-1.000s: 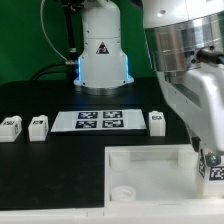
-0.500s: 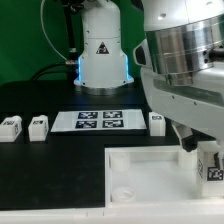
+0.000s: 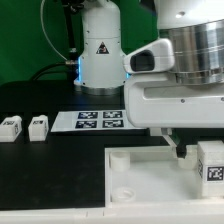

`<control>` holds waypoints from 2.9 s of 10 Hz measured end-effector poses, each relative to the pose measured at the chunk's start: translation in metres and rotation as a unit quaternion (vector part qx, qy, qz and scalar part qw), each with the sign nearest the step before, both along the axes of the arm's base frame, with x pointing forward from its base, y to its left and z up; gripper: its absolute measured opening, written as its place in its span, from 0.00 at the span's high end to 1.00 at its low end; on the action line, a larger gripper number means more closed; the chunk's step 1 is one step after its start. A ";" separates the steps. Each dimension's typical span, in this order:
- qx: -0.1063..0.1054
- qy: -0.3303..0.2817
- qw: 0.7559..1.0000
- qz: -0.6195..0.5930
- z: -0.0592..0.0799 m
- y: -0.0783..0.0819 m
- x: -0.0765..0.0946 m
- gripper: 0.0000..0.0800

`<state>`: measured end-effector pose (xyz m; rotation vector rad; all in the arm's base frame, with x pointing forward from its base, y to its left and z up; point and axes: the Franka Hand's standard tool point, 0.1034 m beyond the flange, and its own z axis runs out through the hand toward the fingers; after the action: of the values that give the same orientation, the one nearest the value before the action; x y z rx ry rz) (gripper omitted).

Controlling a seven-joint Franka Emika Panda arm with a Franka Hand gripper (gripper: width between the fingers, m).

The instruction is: Assemble one leg

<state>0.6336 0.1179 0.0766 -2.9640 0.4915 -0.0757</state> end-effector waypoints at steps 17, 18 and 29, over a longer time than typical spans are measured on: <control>0.084 0.089 0.832 -0.541 -0.004 0.006 -0.001 0.63; 0.083 0.086 0.842 -0.525 -0.004 0.006 -0.001 0.62; 0.004 0.004 0.995 0.100 -0.001 0.005 0.000 0.19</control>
Offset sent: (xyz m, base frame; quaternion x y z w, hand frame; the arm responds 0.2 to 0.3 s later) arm 0.0000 0.0000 0.0000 0.0000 0.0000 0.0000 1.0000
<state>0.6338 0.1228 0.0752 -2.9887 0.1930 -0.0419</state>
